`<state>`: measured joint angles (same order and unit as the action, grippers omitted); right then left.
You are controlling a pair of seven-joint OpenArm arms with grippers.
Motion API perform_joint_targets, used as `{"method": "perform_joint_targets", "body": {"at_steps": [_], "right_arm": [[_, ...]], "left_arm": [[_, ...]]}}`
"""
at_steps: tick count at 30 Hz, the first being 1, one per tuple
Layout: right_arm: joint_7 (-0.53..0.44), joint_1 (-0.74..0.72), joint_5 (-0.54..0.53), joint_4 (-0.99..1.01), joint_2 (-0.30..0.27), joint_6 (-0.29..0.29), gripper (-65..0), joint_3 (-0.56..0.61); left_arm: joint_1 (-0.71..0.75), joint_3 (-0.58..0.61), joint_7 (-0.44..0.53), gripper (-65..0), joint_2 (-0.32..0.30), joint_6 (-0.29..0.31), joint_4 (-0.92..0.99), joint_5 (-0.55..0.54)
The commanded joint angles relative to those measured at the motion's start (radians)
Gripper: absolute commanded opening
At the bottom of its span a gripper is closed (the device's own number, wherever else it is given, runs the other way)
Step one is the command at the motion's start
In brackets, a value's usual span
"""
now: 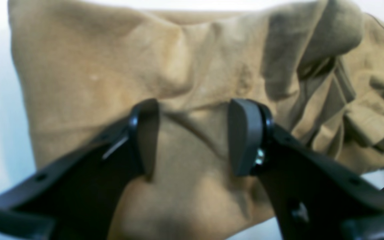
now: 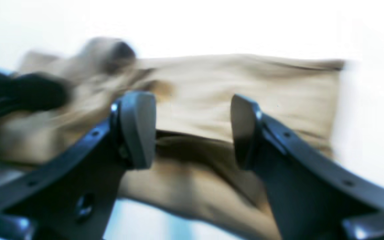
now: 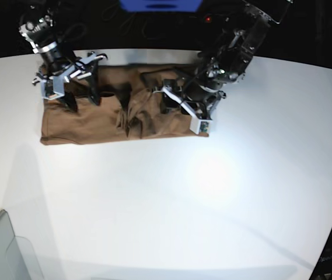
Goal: Layout the t-shirt on the table in an organized manner, then fold the t-shirt properly
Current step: 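Press the folded layer flat with the left gripper and release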
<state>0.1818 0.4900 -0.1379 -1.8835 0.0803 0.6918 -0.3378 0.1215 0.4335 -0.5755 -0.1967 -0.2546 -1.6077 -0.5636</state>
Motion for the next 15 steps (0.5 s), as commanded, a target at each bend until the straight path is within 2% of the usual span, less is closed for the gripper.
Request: {"method": "perform_joint_targets", "body": {"at_steps": [1, 3, 8, 12, 15], "right_arm": [[-0.037, -0.006, -0.022, -0.024, -0.003, 0.006, -28.5, 0.024], [-0.035, -0.018, -0.018, -0.02, -0.003, 0.006, -28.5, 0.065], [-0.035, -0.04, -0.018, 0.011, -0.003, 0.006, -28.5, 0.059], [-0.035, -0.063, -0.021, 0.023, -0.003, 0.006, -28.5, -0.04], [-0.035, -0.092, -0.022, 0.023, -0.003, 0.006, -28.5, -0.131]], "left_arm": [[-0.003, 0.0, -0.019, -32.1, 0.001, -0.012, -0.013, -0.006], [0.0, -0.002, -0.019, -32.1, -0.001, -0.012, -0.027, -0.006], [0.005, -0.002, -0.022, -32.1, -0.002, -0.01, -0.159, -0.006], [0.014, 0.003, -0.027, -32.1, 0.006, -0.01, -0.28, -0.006], [0.011, 0.005, -0.03, -32.1, 0.03, -0.01, -0.286, -0.003]]}}
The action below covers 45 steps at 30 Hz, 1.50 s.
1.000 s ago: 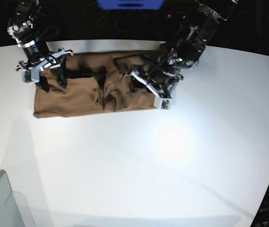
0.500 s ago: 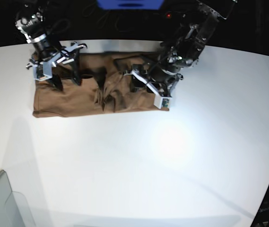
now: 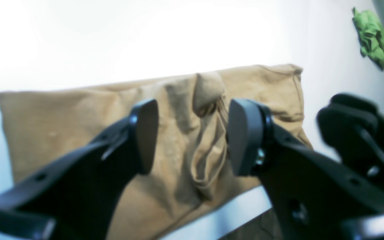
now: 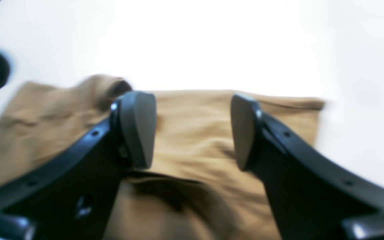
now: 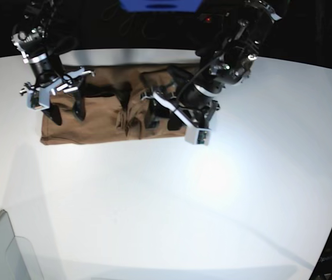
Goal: Layout the t-shirt on the table in an organized manner, then fold the t-shirt properly
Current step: 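Press the folded layer flat with the left gripper and release, then grasp the strip end with the right gripper and fold it toward the left gripper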
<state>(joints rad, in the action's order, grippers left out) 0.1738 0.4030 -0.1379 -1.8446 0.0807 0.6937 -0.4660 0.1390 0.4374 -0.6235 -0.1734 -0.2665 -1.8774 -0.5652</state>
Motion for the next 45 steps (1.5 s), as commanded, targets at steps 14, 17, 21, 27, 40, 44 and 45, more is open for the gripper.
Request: {"method": "perform_joint_targets", "body": {"at_steps": [14, 17, 21, 27, 40, 44, 45], "right_arm": [[-0.027, -0.109, -0.022, 0.075, -0.005, 0.004, -28.5, -0.264], [-0.027, -0.108, -0.022, 0.075, -0.003, 0.004, -28.5, -0.259], [-0.027, -0.108, -0.022, 0.075, -0.003, 0.004, -28.5, -0.261], [-0.027, -0.108, -0.022, 0.076, -0.003, 0.004, -28.5, -0.265], [-0.027, -0.117, -0.019, 0.233, -0.006, 0.004, -25.4, -0.259], [-0.026, -0.118, -0.019, 0.29, -0.008, 0.004, -21.0, -0.257], [-0.026, -0.129, -0.019, 0.303, -0.008, 0.004, -20.8, -0.257]], "left_arm": [[-0.094, 0.202, 0.029, -39.3, 0.044, 0.002, 0.224, 0.006], [-0.138, 0.274, 0.029, -39.3, 0.042, 0.002, 0.224, 0.006], [-0.192, 0.363, 0.029, -39.2, 0.033, 0.003, 0.224, -0.002], [-0.184, 0.329, 0.029, -39.3, -0.004, 0.075, 0.175, -0.005], [0.023, -0.22, 0.021, -39.3, -0.12, 0.08, 0.108, -0.005], [0.014, -0.226, 0.027, -39.2, -0.122, 0.08, 0.181, 0.006], [0.003, -0.226, 0.027, -39.2, -0.12, 0.08, 0.207, 0.004]]}}
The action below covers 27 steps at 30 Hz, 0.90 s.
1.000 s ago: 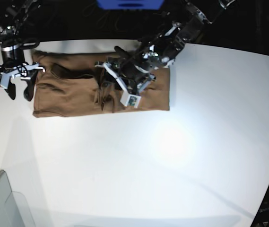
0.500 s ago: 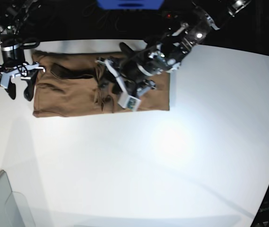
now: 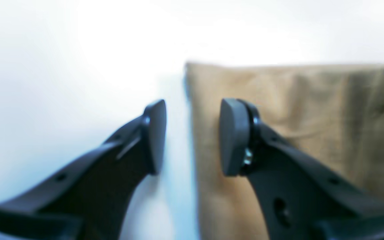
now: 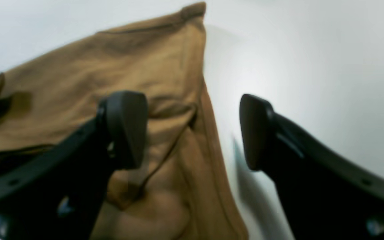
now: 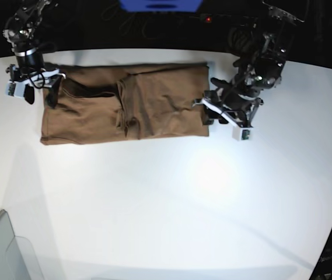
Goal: Layout the t-shirt on the table in an organized manner, then fold the t-shirt properly
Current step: 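Grasp the strip end with the right gripper and fold it toward the left gripper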
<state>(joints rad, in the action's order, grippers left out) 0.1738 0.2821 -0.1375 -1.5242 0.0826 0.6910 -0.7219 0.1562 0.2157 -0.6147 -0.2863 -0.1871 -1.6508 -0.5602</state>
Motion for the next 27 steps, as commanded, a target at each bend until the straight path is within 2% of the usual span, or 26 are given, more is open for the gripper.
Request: {"method": "perform_joint_targets", "body": {"at_steps": [1, 5, 8, 13, 18, 22, 27], "right_arm": [[-0.026, -0.022, -0.018, 0.0, -0.011, 0.007, -20.8, -0.002], [0.036, -0.045, -0.018, 0.078, -0.048, 0.007, -20.8, -0.002], [0.082, -0.077, -0.018, 0.106, -0.054, 0.007, -20.8, -0.002], [0.091, -0.088, -0.018, 0.109, -0.057, 0.007, -21.0, 0.006], [0.091, -0.073, -0.018, 0.112, -0.057, 0.007, -21.9, 0.092], [0.091, -0.059, -0.018, 0.113, -0.057, 0.007, -30.2, 0.137], [0.091, -0.06, -0.018, 0.113, -0.057, 0.007, -50.7, 0.153]], "left_arm": [[-0.028, -0.003, 0.019, -39.2, -0.006, 0.001, 0.002, -0.007], [-0.034, -0.002, 0.019, -39.2, -0.003, 0.001, 0.037, -0.01], [-0.034, -0.002, 0.019, -39.2, -0.001, 0.001, 0.037, -0.01], [-0.04, -0.002, 0.019, -39.2, -0.001, 0.001, 0.042, -0.01], [-0.042, -0.002, 0.019, -39.2, -0.001, 0.001, 0.045, -0.007], [-0.042, -0.002, 0.019, -39.2, -0.001, 0.001, 0.045, -0.005], [-0.042, -0.002, 0.019, -39.2, -0.001, 0.001, 0.045, -0.008]]}}
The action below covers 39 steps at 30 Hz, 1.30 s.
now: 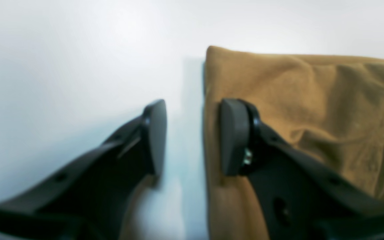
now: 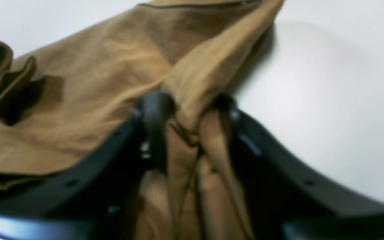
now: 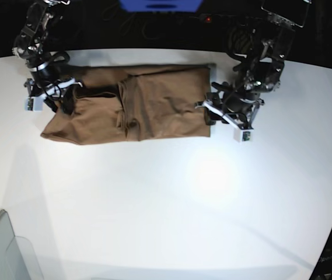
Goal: Layout the t-shirt on the table in an organized manner, then fold the t-shirt properly
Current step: 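Grasp the strip end with the right gripper and fold it toward the left gripper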
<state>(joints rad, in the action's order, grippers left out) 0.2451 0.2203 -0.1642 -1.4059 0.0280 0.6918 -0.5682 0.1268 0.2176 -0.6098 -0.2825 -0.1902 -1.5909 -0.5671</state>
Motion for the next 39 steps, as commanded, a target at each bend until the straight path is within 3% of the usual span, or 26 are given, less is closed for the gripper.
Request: {"method": "perform_joint_targets", "body": {"at_steps": [1, 4, 15, 21, 29, 36, 39], "right_arm": [[0.02, 0.001, 0.008, -0.005, -0.003, 0.006, -54.9, 0.0], [0.02, -0.002, 0.008, -0.011, -0.004, 0.006, -65.0, 0.0], [0.02, 0.032, 0.005, -0.232, 0.003, 0.006, -65.0, 0.0], [0.02, 0.078, 0.005, -0.408, 0.062, 0.006, -65.0, 0.009], [0.02, 0.184, 0.005, -0.565, 0.077, 0.006, -65.0, 0.155], [0.012, 0.222, 0.005, -0.585, 0.077, 0.006, -65.0, 0.256], [0.012, 0.225, 0.005, -0.59, 0.077, 0.006, -65.0, 0.293]], "left_arm": [[-0.013, -0.007, 0.014, -39.2, -0.005, 0.004, -0.019, -0.001], [-0.009, -0.008, 0.014, -39.2, -0.007, 0.004, -0.03, -0.003], [0.055, -0.013, 0.004, -39.6, -0.053, 0.002, -0.191, -0.003], [0.112, -0.094, 0.004, -39.9, -0.047, 0.001, -0.171, -0.001], [0.115, -0.128, 0.004, -39.9, -0.024, 0.001, -0.111, -0.003], [0.116, -0.132, 0.004, -40.0, -0.007, -0.002, -0.076, -0.003], [0.116, -0.132, 0.003, -45.5, -0.004, -0.004, -0.076, -0.003]]}}
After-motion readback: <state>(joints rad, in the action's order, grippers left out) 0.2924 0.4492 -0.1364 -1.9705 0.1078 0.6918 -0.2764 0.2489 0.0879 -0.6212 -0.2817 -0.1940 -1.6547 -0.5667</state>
